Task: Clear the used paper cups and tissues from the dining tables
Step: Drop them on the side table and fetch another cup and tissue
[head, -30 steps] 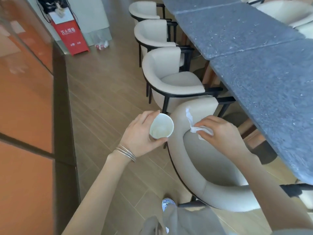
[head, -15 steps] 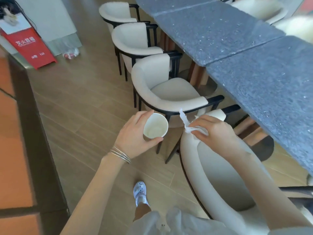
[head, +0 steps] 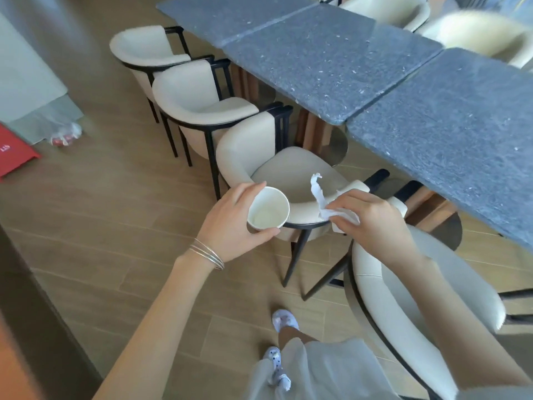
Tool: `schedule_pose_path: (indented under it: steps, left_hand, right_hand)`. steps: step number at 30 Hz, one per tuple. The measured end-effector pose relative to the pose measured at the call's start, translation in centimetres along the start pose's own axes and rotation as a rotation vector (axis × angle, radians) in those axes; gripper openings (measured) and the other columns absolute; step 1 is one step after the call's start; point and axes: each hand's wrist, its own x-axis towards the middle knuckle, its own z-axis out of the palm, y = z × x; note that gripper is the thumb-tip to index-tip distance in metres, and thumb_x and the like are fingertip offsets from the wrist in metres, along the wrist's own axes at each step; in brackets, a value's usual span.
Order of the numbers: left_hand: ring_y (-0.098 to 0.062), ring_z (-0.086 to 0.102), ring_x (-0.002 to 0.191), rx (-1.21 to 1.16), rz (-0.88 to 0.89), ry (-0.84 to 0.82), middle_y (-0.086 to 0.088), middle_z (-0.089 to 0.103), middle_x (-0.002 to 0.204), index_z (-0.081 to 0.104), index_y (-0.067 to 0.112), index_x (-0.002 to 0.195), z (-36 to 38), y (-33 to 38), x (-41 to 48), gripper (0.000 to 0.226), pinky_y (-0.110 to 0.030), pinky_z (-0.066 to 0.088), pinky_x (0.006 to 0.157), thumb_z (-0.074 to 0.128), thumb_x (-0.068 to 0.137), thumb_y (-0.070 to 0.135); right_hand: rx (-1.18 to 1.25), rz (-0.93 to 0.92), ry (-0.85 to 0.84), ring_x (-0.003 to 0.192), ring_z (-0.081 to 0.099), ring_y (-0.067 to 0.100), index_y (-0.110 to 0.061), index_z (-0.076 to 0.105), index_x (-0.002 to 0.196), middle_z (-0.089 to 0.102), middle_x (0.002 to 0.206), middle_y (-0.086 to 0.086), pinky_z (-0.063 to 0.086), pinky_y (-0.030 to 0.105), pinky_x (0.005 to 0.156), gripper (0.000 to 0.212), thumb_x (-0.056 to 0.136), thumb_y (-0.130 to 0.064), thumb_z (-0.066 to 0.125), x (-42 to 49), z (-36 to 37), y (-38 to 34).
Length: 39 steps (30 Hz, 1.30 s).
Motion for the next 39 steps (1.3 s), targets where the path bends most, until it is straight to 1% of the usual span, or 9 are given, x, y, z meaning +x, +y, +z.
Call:
schedule_pose_path:
  steps: [3, 7, 12, 18, 24, 28, 33, 37, 39]
  left_hand:
    - [-0.005, 0.037, 0.119, -0.007, 0.030, -0.011, 0.008, 0.043, 0.132, 0.040, 0.022, 0.135, 0.0, -2.7, 2.7, 0.079, -0.018, 0.032, 0.091, 0.067, 0.069, 0.053]
    - [-0.005, 0.039, 0.118, -0.029, 0.061, -0.029, 0.008, 0.044, 0.132, 0.040, 0.022, 0.136, 0.0, -6.4, 6.9, 0.079, -0.018, 0.032, 0.089, 0.067, 0.069, 0.055]
    - [-0.009, 0.041, 0.119, -0.039, 0.092, -0.055, 0.007, 0.045, 0.131, 0.041, 0.021, 0.135, -1.5, -11.5, 13.8, 0.078, -0.021, 0.035, 0.089, 0.072, 0.069, 0.048]
    - [-0.010, 0.041, 0.120, -0.054, 0.111, -0.077, 0.008, 0.043, 0.132, 0.041, 0.021, 0.135, -4.5, -17.0, 21.8, 0.078, -0.026, 0.039, 0.091, 0.072, 0.068, 0.047]
    - [-0.014, 0.043, 0.121, -0.069, 0.116, -0.066, 0.004, 0.044, 0.133, 0.041, 0.018, 0.136, -6.9, -23.4, 27.0, 0.079, -0.024, 0.037, 0.095, 0.073, 0.069, 0.046]
    - [-0.013, 0.043, 0.121, -0.070, 0.126, -0.072, 0.003, 0.046, 0.131, 0.042, 0.017, 0.135, -8.7, -28.9, 29.9, 0.080, -0.023, 0.036, 0.093, 0.070, 0.069, 0.051]
    - [-0.014, 0.043, 0.120, -0.072, 0.169, -0.088, 0.003, 0.046, 0.132, 0.041, 0.018, 0.135, -12.1, -37.0, 33.8, 0.079, -0.029, 0.039, 0.096, 0.071, 0.070, 0.050]
    - [-0.012, 0.043, 0.120, -0.060, 0.191, -0.114, 0.005, 0.045, 0.133, 0.039, 0.019, 0.137, -16.0, -43.6, 36.8, 0.079, -0.027, 0.038, 0.094, 0.072, 0.070, 0.048]
    - [-0.010, 0.041, 0.120, -0.062, 0.207, -0.128, 0.006, 0.044, 0.133, 0.040, 0.019, 0.137, -17.7, -46.5, 38.2, 0.079, -0.022, 0.036, 0.092, 0.071, 0.070, 0.049]
  right_hand:
    - [-0.007, 0.028, -0.007, 0.073, 0.065, 0.021, -0.020, 0.072, 0.085, 0.067, 0.084, -0.004, 0.047, 0.029, 0.050, 0.018, 0.073, -0.007, 0.070, 2.5, 1.8, 0.0]
    - [-0.041, 0.096, -0.031, 0.075, 0.063, 0.021, -0.022, 0.071, 0.086, 0.067, 0.085, -0.002, 0.039, 0.023, 0.051, 0.017, 0.073, -0.010, 0.071, 6.8, 4.3, 0.1]
    - [-0.029, 0.154, -0.061, 0.090, 0.064, 0.022, -0.023, 0.071, 0.089, 0.067, 0.090, -0.001, 0.051, 0.036, 0.059, 0.016, 0.076, -0.014, 0.068, 14.4, 7.3, -0.3]
    - [-0.010, 0.183, -0.073, 0.095, 0.064, 0.020, -0.026, 0.070, 0.086, 0.066, 0.092, -0.007, 0.050, 0.036, 0.059, 0.019, 0.072, -0.013, 0.069, 23.8, 10.2, -1.3]
    - [0.022, 0.149, -0.062, 0.078, 0.062, 0.020, -0.026, 0.069, 0.087, 0.066, 0.090, -0.008, 0.051, 0.038, 0.057, 0.019, 0.073, -0.014, 0.071, 31.7, 13.2, -3.5]
    - [-0.005, 0.158, -0.063, 0.078, 0.061, 0.020, -0.026, 0.069, 0.087, 0.065, 0.090, -0.008, 0.051, 0.037, 0.058, 0.017, 0.075, -0.015, 0.071, 36.6, 16.3, -5.5]
    - [-0.012, 0.185, -0.017, 0.079, 0.062, 0.022, -0.022, 0.070, 0.086, 0.066, 0.089, -0.004, 0.051, 0.038, 0.057, 0.015, 0.075, -0.011, 0.071, 43.1, 21.1, -9.5]
    - [-0.003, 0.243, 0.017, 0.076, 0.061, 0.023, -0.021, 0.070, 0.086, 0.066, 0.087, -0.003, 0.051, 0.037, 0.057, 0.016, 0.075, -0.010, 0.069, 48.5, 24.9, -13.7]
    - [-0.012, 0.234, 0.055, 0.075, 0.061, 0.021, -0.021, 0.070, 0.085, 0.066, 0.084, -0.003, 0.049, 0.032, 0.054, 0.018, 0.073, -0.007, 0.070, 50.8, 26.5, -15.6]
